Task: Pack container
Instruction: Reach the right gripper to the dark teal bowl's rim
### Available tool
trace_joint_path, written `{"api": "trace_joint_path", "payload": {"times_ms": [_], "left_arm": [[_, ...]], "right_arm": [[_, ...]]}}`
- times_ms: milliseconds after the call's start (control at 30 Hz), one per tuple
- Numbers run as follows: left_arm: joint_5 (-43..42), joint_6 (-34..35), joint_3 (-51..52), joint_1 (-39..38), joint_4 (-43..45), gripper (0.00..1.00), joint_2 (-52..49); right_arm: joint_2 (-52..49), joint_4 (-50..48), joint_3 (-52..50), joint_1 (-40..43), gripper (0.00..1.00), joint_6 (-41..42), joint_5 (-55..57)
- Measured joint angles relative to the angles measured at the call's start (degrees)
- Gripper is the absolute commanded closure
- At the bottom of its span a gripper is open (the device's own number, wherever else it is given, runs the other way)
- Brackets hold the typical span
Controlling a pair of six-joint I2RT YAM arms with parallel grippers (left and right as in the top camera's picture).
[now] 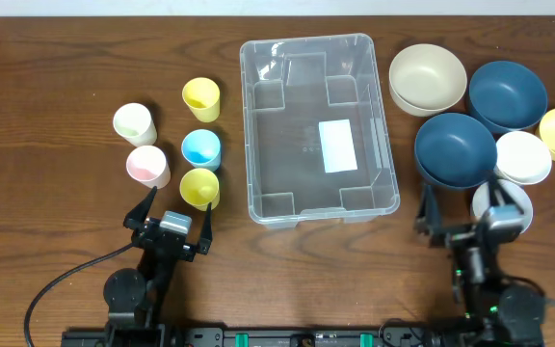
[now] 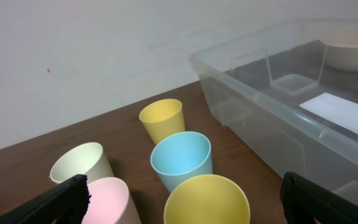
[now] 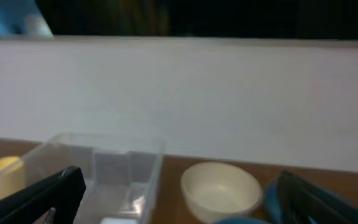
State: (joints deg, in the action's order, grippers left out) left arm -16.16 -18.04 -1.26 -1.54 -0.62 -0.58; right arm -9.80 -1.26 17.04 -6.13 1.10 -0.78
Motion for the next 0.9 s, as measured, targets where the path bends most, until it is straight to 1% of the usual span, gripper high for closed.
{"api": "trace_joint_path", "payload": {"times_ms": [133, 200, 267, 367, 433, 533, 633, 767, 900], "left_arm": [[0.0, 0.0, 0.0, 0.0, 0.0, 0.02, 0.0], [0.0, 0.0, 0.0, 0.0, 0.0, 0.02, 0.0], [0.0, 0.0, 0.0, 0.0, 0.0, 0.02, 0.0], [0.0, 0.0, 0.0, 0.0, 0.0, 0.02, 0.0], [0.0, 0.0, 0.0, 0.0, 0.0, 0.02, 0.0], [0.0, 0.0, 0.0, 0.0, 0.0, 0.02, 0.0], [0.0, 0.0, 0.0, 0.0, 0.0, 0.02, 0.0], [0.0, 0.0, 0.0, 0.0, 0.0, 0.02, 0.0], [0.0, 0.0, 0.0, 0.0, 0.0, 0.02, 0.0]], "right_arm": [[-13.4, 11.6, 16.6, 0.0, 0.01, -2.8, 5.3], [-22.7, 17.2, 25.6, 0.3, 0.01, -3.6, 6.6], [-31.6, 23.4, 33.6, 0.8, 0.01, -4.2, 5.7], [-42.1, 29.5, 41.0, 0.8, 0.01, -4.7, 1.5], [-47.5, 31.0, 43.1, 0.8, 0.01, -4.9, -0.3], [-54.4, 30.7, 43.5, 1.4, 0.01, -4.4, 0.0], [-60.3, 30.4, 43.5, 3.7, 0.01, -2.1, 0.5], [-66.0, 30.3, 43.5, 7.9, 0.01, -0.2, -0.2], [-69.0, 30.4, 43.5, 9.9, 0.01, 1.4, -0.6]]}}
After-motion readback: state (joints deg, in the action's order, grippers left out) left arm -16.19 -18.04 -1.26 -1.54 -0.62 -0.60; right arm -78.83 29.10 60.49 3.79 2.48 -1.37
